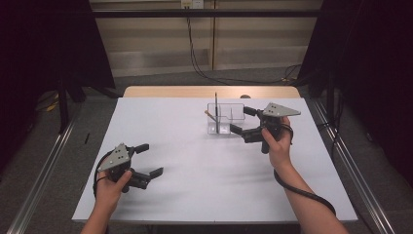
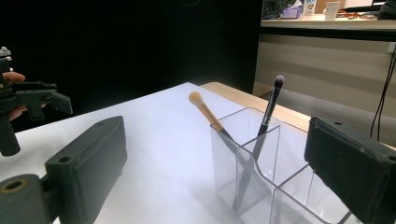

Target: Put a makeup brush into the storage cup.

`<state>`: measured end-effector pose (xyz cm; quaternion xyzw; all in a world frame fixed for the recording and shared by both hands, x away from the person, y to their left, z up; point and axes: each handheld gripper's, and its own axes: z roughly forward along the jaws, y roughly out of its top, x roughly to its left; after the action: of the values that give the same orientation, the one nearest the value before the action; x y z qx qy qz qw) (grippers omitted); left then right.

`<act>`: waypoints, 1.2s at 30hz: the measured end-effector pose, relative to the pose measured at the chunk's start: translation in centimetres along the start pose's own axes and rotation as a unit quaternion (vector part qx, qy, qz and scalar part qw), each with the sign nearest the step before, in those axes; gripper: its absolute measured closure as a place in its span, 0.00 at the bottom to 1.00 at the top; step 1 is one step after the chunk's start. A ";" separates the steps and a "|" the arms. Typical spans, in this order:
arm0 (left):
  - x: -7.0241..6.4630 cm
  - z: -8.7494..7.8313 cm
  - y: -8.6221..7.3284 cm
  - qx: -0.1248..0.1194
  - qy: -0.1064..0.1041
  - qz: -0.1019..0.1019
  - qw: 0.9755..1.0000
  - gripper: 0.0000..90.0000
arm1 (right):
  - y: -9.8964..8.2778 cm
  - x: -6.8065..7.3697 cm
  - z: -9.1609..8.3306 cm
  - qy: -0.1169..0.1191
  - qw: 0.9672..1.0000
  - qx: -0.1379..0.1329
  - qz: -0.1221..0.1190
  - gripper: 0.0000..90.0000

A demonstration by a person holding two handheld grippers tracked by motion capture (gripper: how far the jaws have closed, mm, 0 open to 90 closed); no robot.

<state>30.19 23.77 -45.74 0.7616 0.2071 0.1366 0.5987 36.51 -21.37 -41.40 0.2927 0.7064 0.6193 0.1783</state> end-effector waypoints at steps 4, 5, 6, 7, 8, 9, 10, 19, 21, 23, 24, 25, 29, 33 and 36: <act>-0.1 0.0 0.0 0.003 0.001 0.000 1.000 0.00 | -0.2 0.2 -0.2 0.005 1.000 0.000 -0.002 0.07; -0.2 -0.1 0.0 0.006 0.000 0.001 1.000 0.00 | -0.2 0.2 -0.3 0.006 1.000 0.000 -0.003 0.06; -0.3 -0.1 -0.1 0.007 0.000 0.000 1.000 0.00 | -0.3 0.3 -0.4 0.006 1.000 0.000 -0.003 0.07; -0.3 -0.1 -0.1 0.007 0.001 0.001 1.000 0.00 | -0.3 0.3 -0.4 0.006 1.000 0.001 -0.004 0.07; -0.3 -0.1 -0.1 0.007 0.002 0.003 1.000 0.00 | -0.4 0.4 -0.5 0.006 1.000 0.001 -0.005 0.07; -0.4 -0.2 0.0 0.007 0.002 0.001 1.000 0.00 | -0.4 0.4 -0.6 0.005 1.000 0.003 -0.005 0.07; -0.3 -0.2 0.0 0.007 0.001 0.002 1.000 0.00 | -0.4 0.4 -0.7 0.006 1.000 0.003 -0.007 0.07; -0.3 -0.1 0.0 0.008 0.001 0.002 1.000 0.00 | -0.7 0.6 -1.7 0.007 1.000 0.008 -0.013 0.07; -0.3 -0.1 0.0 0.008 0.001 0.002 1.000 0.00 | -0.8 0.6 -1.9 0.006 1.000 0.011 -0.013 0.07; -0.3 -0.2 0.0 0.007 0.002 0.002 1.000 0.00 | -0.9 0.5 -2.1 0.007 1.000 0.011 -0.013 0.06; -0.3 -0.2 0.0 0.007 0.001 0.002 1.000 0.00 | -0.9 0.5 -2.2 0.005 1.000 0.010 -0.013 0.07; -0.3 -0.2 0.0 0.007 0.002 0.003 1.000 0.00 | -1.0 0.5 -2.3 0.006 1.000 0.011 -0.012 0.07; -0.3 -0.2 0.0 0.008 0.002 0.004 1.000 0.00 | -1.2 0.6 -2.7 0.007 1.000 0.014 -0.014 0.06; -0.3 -0.3 0.0 0.007 0.004 0.006 1.000 0.00 | -1.4 0.6 -3.1 0.006 1.000 0.014 -0.014 0.06; -0.3 -0.2 0.0 0.008 0.003 0.004 1.000 0.00 | -1.6 0.6 -3.4 0.004 1.000 0.014 -0.014 0.06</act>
<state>29.82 23.83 -45.66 0.7664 0.2071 0.1394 0.5919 33.62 -23.71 -42.27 0.2825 0.7200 0.6079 0.1797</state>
